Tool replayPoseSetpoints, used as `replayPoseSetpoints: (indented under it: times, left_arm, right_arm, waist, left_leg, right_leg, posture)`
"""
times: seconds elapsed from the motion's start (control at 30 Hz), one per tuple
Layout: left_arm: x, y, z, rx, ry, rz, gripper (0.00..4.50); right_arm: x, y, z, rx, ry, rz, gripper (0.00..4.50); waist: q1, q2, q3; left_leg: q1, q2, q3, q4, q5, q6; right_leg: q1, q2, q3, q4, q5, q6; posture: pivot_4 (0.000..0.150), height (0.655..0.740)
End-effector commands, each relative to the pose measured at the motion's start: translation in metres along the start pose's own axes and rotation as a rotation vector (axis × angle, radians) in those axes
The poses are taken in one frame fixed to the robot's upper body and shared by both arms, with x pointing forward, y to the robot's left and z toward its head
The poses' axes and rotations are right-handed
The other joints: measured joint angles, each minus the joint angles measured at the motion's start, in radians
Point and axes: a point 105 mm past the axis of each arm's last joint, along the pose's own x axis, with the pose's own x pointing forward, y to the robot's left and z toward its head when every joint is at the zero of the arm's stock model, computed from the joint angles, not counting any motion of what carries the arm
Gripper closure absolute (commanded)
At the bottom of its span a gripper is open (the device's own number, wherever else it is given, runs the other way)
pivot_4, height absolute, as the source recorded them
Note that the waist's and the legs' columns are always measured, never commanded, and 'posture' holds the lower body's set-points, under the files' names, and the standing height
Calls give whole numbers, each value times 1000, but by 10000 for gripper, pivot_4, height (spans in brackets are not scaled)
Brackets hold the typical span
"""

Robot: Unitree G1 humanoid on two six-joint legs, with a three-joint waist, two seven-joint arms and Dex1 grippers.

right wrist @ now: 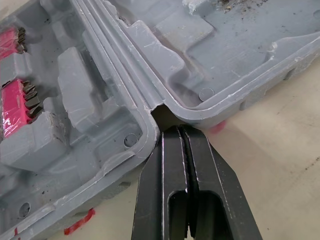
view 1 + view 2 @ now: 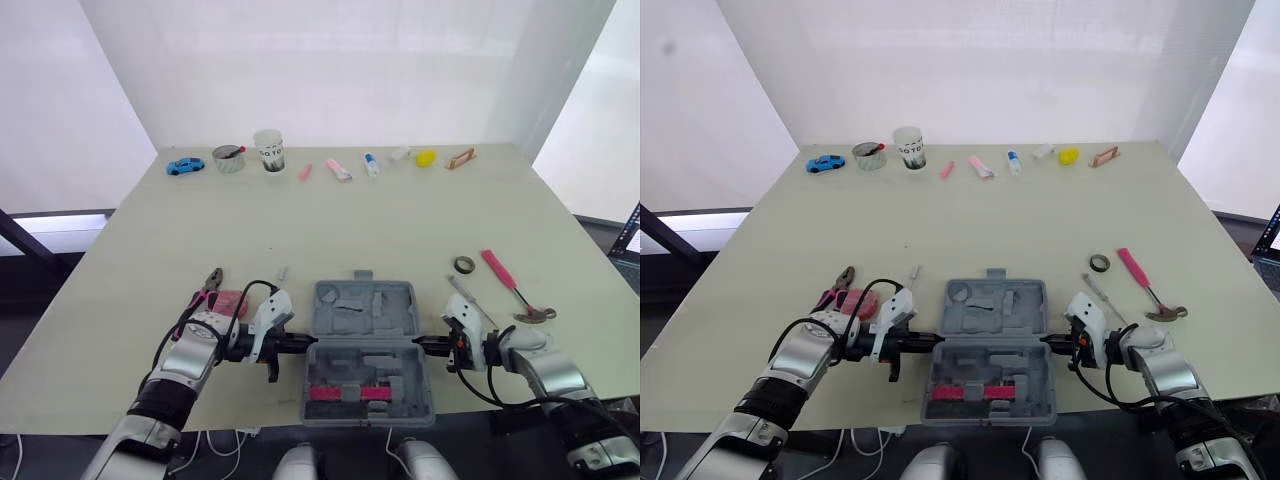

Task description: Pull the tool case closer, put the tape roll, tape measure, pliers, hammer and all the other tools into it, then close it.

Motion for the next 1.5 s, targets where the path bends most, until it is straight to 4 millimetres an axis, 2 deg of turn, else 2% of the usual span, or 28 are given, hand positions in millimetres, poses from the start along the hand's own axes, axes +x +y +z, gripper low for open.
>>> replayPoseSetpoints:
  times: [0.03,0.5,1.0,1.5]
  left_arm:
    - [4,-11,-8,-8,34,-49,45000]
    - [2,-28,-17,-14,82,-114,45000]
    - [0,-33,-22,-15,108,-132,45000]
    - [-2,-32,-27,-18,122,-119,45000]
  right_arm:
    - [0,9,7,-19,-21,40,44842]
    - [-2,21,-5,23,12,65,44842]
    - [2,30,-9,36,24,86,44842]
    - [4,30,-12,27,41,78,44842]
  waist:
    - [1,0,0]
    - [2,0,0]
    - [2,0,0]
    - [2,-1,-1]
  left_leg:
    - [0,0,0,0,0,0]
    - [0,0,0,0,0,0]
    - [0,0,0,0,0,0]
    - [1,0,0,0,0,0]
  right_leg:
    - [0,0,0,0,0,0]
    - [0,0,0,0,0,0]
    - [0,0,0,0,0,0]
    - [0,0,0,0,0,0]
  posture:
    - [1500,7400]
    - [1500,7400]
    - [1500,7400]
    - [1500,7400]
